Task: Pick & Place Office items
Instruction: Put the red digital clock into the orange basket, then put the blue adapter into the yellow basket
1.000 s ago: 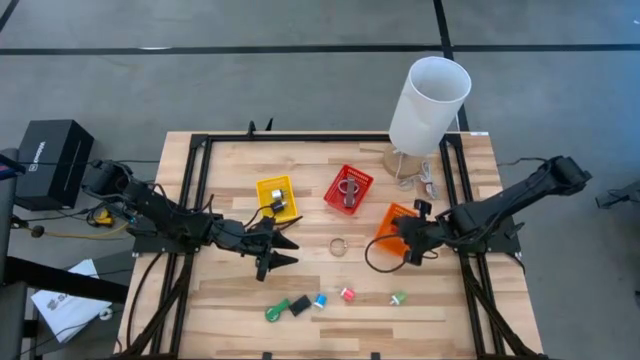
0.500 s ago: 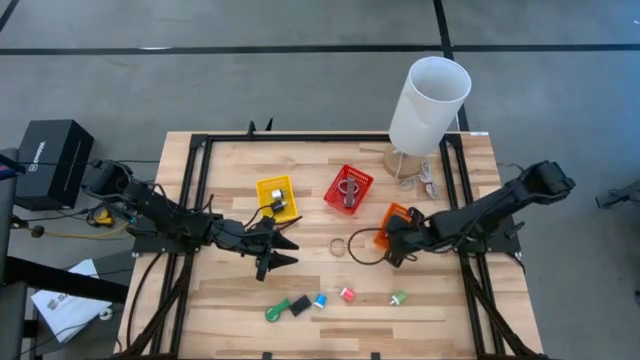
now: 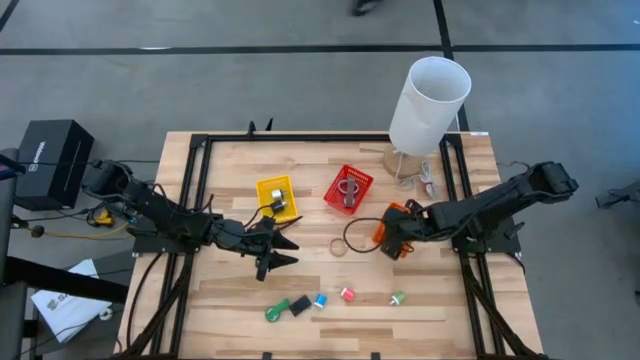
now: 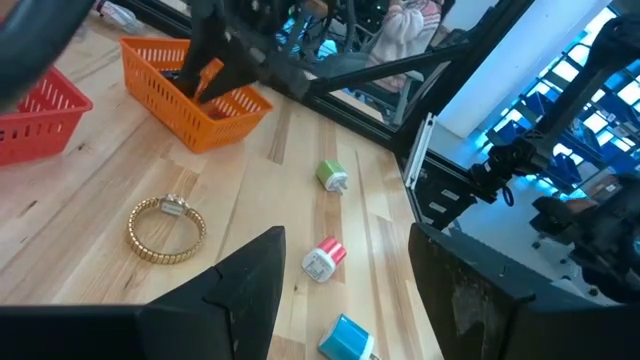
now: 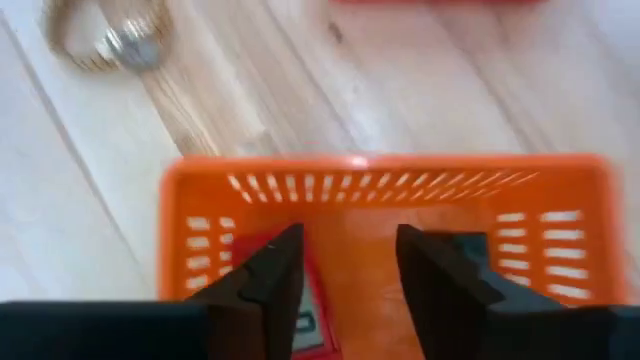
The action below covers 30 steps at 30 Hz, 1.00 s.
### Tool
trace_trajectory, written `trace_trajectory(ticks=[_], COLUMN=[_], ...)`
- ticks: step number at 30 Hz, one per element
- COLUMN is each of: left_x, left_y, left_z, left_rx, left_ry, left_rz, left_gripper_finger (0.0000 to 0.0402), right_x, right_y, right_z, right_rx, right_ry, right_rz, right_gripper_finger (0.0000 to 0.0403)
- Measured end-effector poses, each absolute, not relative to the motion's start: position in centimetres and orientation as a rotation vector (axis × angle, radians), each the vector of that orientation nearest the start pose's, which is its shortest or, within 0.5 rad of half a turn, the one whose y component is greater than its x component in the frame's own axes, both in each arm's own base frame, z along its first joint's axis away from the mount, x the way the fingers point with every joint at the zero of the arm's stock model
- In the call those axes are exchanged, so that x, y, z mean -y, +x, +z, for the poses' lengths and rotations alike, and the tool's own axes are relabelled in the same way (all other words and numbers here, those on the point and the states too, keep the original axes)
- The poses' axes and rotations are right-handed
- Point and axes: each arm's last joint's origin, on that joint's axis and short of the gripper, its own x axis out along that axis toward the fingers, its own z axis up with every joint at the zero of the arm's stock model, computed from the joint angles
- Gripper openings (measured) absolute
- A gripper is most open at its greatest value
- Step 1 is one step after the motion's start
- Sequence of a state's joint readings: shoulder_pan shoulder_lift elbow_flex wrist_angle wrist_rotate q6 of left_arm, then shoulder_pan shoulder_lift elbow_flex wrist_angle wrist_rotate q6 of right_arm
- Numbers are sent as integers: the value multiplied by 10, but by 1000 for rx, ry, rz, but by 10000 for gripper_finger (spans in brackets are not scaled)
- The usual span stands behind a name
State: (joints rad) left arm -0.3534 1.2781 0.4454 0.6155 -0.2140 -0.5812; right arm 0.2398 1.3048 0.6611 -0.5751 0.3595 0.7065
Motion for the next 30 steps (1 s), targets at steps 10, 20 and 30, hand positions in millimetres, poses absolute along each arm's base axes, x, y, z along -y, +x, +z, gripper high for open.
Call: trace_trajectory(ticks=[10,20,30], left_x=[80,94,115], left_y=[233,228,229], left_z=[194,194,190], left_rx=[-247,-253,-218], left_ry=[-437,-345,-320], left_rz=[-81,-149,-101], left_gripper_finger=[209,209,209], right_x=[-49,-67,-50], right_y=[216,228,242], right_z=[223,244,237], right_rx=[-942,-722,-580], right_ry=[221,-45,-7], right_rz=[-351,-63,153], right_gripper_finger=[197,197,181])
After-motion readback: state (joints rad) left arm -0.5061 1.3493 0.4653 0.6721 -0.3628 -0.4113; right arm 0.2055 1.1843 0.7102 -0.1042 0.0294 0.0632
